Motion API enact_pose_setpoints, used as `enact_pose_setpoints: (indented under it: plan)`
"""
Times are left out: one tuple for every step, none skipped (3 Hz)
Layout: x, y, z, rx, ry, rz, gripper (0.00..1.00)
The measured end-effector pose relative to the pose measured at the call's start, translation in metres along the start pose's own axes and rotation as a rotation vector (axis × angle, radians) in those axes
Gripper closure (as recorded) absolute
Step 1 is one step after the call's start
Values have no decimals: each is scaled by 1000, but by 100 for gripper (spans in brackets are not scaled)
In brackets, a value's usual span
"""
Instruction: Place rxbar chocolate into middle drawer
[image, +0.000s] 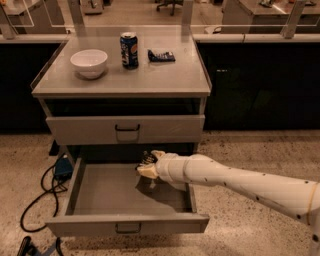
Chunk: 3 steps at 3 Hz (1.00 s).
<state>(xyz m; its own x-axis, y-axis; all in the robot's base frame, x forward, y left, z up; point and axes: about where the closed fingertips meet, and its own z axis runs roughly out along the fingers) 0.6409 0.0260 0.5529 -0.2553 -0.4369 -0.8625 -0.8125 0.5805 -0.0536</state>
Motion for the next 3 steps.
enact_pose_setpoints:
  plan:
    - [-2,6,5,-12,1,-5,100]
    - [-6,-3,4,-7,17,-32,100]
    - [14,-5,24,-29,32,-12,100]
